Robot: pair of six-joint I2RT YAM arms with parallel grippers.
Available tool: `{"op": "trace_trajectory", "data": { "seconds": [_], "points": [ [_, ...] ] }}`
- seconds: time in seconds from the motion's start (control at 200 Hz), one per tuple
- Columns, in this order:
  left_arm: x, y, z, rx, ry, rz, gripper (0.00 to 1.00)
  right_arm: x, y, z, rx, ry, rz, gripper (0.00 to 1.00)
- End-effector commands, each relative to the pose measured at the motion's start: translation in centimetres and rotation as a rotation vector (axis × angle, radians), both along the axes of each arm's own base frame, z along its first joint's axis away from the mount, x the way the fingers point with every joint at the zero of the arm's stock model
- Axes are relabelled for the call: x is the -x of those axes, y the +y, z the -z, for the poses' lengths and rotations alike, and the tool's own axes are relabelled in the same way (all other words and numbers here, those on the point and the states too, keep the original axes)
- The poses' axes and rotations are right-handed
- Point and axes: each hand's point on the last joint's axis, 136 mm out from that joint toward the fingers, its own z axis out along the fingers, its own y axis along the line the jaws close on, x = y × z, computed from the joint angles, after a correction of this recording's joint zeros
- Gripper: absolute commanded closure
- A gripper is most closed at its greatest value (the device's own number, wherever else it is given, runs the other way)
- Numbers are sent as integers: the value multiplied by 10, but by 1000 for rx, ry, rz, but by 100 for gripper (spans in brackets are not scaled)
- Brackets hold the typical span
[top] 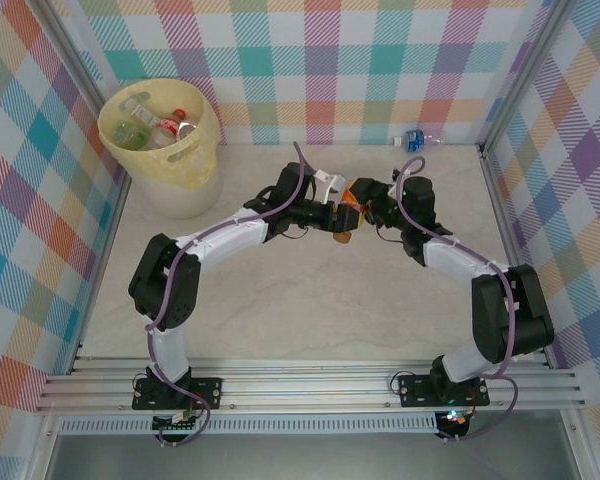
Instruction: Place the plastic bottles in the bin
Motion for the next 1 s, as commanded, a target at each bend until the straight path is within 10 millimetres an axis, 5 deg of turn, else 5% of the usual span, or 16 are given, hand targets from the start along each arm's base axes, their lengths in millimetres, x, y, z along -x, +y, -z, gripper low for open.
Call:
{"op": "trace_trajectory", "data": {
  "seconds": [0.0,0.29,0.5,0.825,0.995],
  "points": [
    [-3,-8,10,-15,-27,15,50,6,16,-40,-85,-78,-76,49],
    [-8,11,5,-11,-50,-6,62,10,8,-61,-3,-108,-105,17],
    [-12,44,-17,11,-108,-62,64,8,-38,-54,139,-56,75,0],
    [-26,108,-66,-104,-265,-276,63,22,-92,-60,358,-86,248,0],
    [-46,158,-112,-258,-428,-499,63,28,-107,-63,442,-118,300,0]
  ]
}}
